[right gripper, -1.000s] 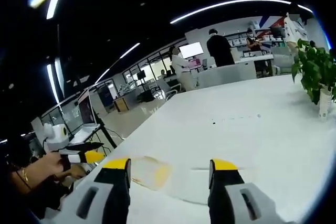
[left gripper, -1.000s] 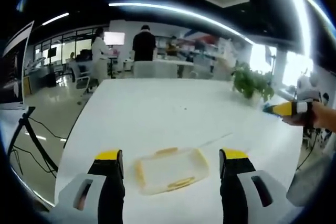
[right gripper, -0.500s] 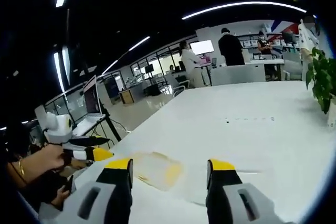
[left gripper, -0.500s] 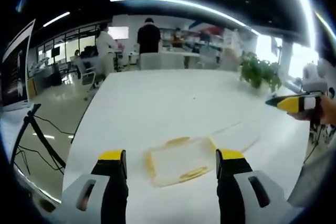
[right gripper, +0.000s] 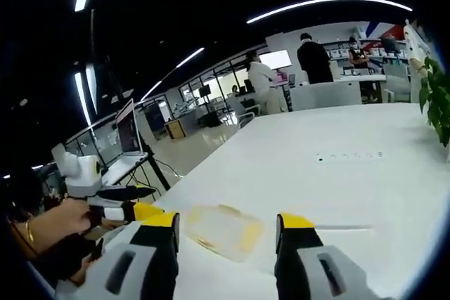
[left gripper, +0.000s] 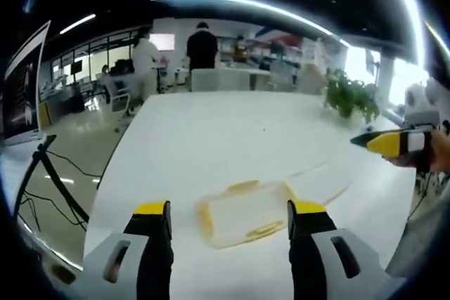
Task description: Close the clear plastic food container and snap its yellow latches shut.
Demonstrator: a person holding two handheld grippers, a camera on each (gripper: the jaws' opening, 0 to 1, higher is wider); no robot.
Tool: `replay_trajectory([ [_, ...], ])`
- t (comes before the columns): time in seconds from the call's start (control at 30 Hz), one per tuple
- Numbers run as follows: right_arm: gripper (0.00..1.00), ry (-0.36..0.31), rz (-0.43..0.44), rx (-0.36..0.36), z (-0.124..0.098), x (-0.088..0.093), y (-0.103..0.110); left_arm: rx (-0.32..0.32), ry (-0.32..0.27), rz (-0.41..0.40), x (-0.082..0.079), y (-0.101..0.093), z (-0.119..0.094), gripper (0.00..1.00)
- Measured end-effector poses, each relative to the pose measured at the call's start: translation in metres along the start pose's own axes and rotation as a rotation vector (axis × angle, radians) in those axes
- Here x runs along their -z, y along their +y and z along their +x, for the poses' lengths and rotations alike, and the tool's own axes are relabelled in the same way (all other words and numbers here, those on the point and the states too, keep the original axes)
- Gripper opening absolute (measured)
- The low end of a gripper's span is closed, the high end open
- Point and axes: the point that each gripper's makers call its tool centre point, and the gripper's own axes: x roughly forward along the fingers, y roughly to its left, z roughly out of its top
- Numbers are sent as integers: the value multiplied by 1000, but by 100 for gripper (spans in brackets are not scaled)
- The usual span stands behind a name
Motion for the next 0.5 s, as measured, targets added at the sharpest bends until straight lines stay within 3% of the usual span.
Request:
replay_trajectory([
  [0.33,52,12,-2,-17,14,5,9,-10,-6,-5,0,6,2,63],
  [0.5,48,11,12,-14,20,7,7,-15,-37,-27,-1,9,6,58],
])
